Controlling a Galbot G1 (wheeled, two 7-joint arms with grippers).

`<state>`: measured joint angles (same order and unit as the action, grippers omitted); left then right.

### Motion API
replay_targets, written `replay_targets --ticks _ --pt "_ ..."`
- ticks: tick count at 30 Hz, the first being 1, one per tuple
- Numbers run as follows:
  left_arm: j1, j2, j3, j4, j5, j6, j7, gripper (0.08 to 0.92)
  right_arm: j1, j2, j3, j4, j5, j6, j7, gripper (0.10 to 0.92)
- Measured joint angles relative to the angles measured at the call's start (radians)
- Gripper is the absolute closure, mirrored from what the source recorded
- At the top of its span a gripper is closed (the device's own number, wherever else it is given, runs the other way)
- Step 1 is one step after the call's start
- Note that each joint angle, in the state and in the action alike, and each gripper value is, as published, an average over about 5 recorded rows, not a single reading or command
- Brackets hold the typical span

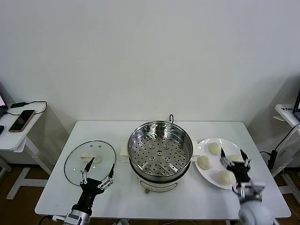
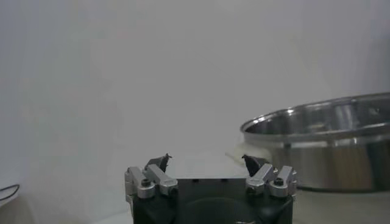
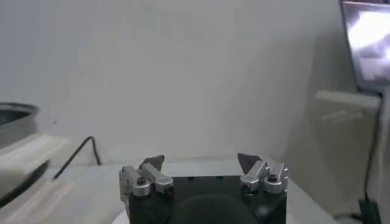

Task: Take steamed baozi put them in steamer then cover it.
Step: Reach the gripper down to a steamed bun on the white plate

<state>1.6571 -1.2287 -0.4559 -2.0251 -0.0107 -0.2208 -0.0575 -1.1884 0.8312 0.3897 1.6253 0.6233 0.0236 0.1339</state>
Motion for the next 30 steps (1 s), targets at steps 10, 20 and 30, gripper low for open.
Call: replay_targets --ticks 10,20,30 --pt "0.004 -0.007 0.004 -0.024 -0.005 0.004 -0.009 0.177 0.495 -0.176 -0.372 -0.342 -0.043 -0.029 -0.502 0.203" --pt "0.008 -0.015 -0.003 -0.041 -0.006 0.011 -0.022 0.177 0.925 -0.181 -0.710 -0.645 -0.264 -0.015 -0.995 0.203" --pt "0.015 -0.020 -0.008 -0.053 -0.009 0.014 -0.028 0.177 1.145 -0.096 -0.895 -0.854 -0.529 0.034 -1.276 0.203"
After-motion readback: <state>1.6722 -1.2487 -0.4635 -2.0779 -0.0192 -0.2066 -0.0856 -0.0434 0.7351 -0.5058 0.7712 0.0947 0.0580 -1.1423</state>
